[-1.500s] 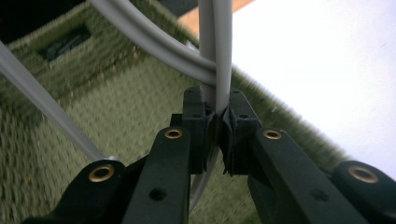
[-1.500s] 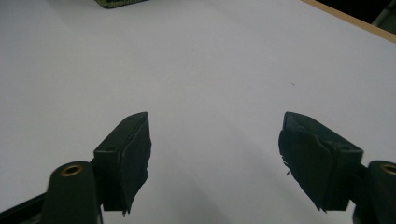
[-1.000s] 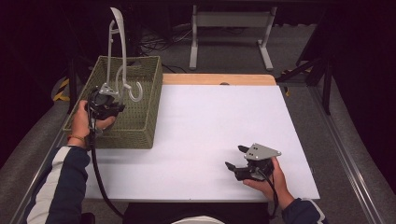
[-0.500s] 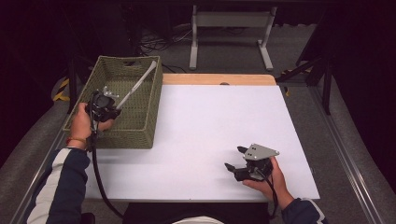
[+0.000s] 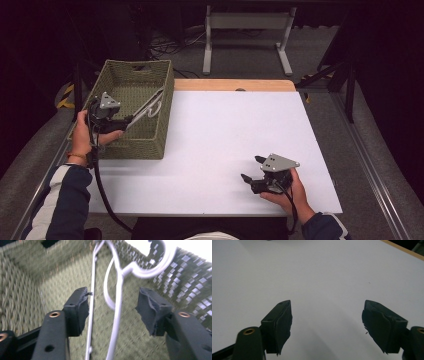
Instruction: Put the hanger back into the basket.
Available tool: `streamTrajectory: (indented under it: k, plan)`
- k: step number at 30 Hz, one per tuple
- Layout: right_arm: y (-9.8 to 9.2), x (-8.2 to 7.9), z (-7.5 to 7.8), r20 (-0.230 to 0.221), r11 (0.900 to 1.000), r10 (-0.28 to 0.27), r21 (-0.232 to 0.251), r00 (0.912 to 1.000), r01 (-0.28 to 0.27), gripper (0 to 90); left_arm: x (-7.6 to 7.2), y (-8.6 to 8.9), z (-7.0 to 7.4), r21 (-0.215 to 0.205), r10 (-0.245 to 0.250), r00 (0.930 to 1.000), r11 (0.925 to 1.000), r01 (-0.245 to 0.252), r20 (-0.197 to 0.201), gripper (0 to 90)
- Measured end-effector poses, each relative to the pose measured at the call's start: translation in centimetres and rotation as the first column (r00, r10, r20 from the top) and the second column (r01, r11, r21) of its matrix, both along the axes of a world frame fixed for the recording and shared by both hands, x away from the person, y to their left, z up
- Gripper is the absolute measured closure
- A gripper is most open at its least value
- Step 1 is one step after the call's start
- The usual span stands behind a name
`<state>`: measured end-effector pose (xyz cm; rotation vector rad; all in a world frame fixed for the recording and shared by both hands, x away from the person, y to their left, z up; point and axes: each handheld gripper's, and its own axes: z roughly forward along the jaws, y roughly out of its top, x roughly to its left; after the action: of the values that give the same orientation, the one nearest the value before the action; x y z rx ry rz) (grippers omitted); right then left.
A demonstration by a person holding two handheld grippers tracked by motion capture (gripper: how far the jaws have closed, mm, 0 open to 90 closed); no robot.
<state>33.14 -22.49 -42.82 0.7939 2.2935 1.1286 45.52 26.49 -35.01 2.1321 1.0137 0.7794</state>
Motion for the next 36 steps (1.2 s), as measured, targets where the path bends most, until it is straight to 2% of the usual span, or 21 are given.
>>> streamTrajectory:
  k: [2,4,5,8,12,14,17,18,19,20,21,24,26,27,30,31,32,34,36]
  plan:
    - [-0.1,0.0,0.1,0.006,1.000,-0.003,0.003,1.0000,0.003,24.8,-0.4,-0.2,0.0,-0.013,-0.016,0.9995,0.9998,0.017,0.029,36.2]
    - [-0.1,0.0,0.1,0.017,1.000,-0.007,0.005,0.9998,0.007,24.8,-0.9,-0.5,0.1,-0.025,-0.029,0.9965,0.9992,0.031,0.078,32.3]
    - [-0.1,0.0,0.2,0.020,1.000,-0.009,0.005,0.9998,0.009,24.8,-1.1,-0.6,0.1,-0.023,-0.034,0.9939,0.9991,0.036,0.105,30.4]
    - [-0.2,-0.1,0.3,0.033,1.000,-0.013,0.002,0.9994,0.013,24.8,-1.8,-0.9,0.4,-0.057,-0.058,0.9858,0.9961,0.067,0.158,25.1]
    - [-0.3,-0.2,0.5,0.063,1.000,-0.028,0.001,0.9976,0.028,24.8,-3.2,-1.8,0.9,-0.076,-0.089,0.9677,0.9910,0.110,0.236,17.7]
    - [-0.4,-0.2,0.6,0.073,0.999,-0.034,0.005,0.9967,0.034,24.8,-3.9,-2.2,0.9,-0.080,-0.112,0.9595,0.9874,0.137,0.259,15.0]
    - [-0.5,-0.3,0.8,0.094,0.999,-0.042,0.000,0.9947,0.042,24.8,-5.2,-3.1,0.9,-0.074,-0.151,0.9403,0.9806,0.181,0.305,13.1]
    - [-0.5,-0.3,0.8,0.094,0.999,-0.042,0.000,0.9947,0.042,24.8,-5.2,-3.1,0.9,-0.074,-0.151,0.9403,0.9806,0.181,0.305,12.4]
    - [-0.5,-0.3,0.9,0.108,0.999,-0.048,0.002,0.9930,0.048,24.8,-6.1,-3.8,0.8,-0.099,-0.177,0.9288,0.9704,0.220,0.325,11.6]
    - [-0.5,-0.3,0.9,0.108,0.999,-0.048,0.002,0.9930,0.048,24.8,-6.1,-3.8,0.8,-0.099,-0.177,0.9288,0.9704,0.220,0.325,11.8]
    - [-0.5,-0.3,0.9,0.116,0.999,-0.048,-0.001,0.9921,0.049,24.8,-6.5,-4.1,0.6,-0.100,-0.192,0.9243,0.9664,0.237,0.330,11.8]
    - [-0.6,-0.5,1.0,0.135,0.999,-0.053,0.002,0.9895,0.053,24.8,-7.5,-5.0,0.2,-0.062,-0.227,0.9083,0.9624,0.264,0.351,11.7]
    - [-0.6,-0.5,1.0,0.144,0.998,-0.056,0.003,0.9881,0.056,24.6,-8.5,-5.6,-0.4,-0.078,-0.251,0.8955,0.9512,0.298,0.368,11.7]
    - [-0.6,-0.5,1.0,0.146,0.998,-0.055,0.003,0.9877,0.056,24.5,-8.8,-5.8,-0.6,-0.085,-0.262,0.8919,0.9461,0.313,0.369,11.4]
    - [-0.5,-0.6,0.9,0.157,0.998,-0.055,0.004,0.9861,0.055,24.4,-9.6,-6.3,-1.6,-0.099,-0.267,0.8854,0.9402,0.326,0.381,10.9]
    - [-0.5,-0.7,0.9,0.160,0.998,-0.055,0.002,0.9855,0.055,24.4,-9.8,-6.4,-1.9,-0.100,-0.257,0.8854,0.9430,0.317,0.387,11.1]
    - [-0.5,-0.7,0.9,0.165,0.999,-0.053,0.001,0.9848,0.054,24.4,-10.1,-6.6,-2.5,-0.100,-0.258,0.8829,0.9422,0.320,0.392,11.2]
    - [-0.4,-0.8,0.9,0.174,0.999,-0.052,0.000,0.9834,0.053,24.4,-10.5,-6.8,-3.2,-0.096,-0.258,0.8834,0.9432,0.318,0.391,10.5]
    - [-0.3,-0.8,0.9,0.175,0.999,-0.050,-0.001,0.9834,0.051,24.4,-10.9,-6.9,-3.7,-0.110,-0.268,0.8838,0.9370,0.332,0.384,9.9]
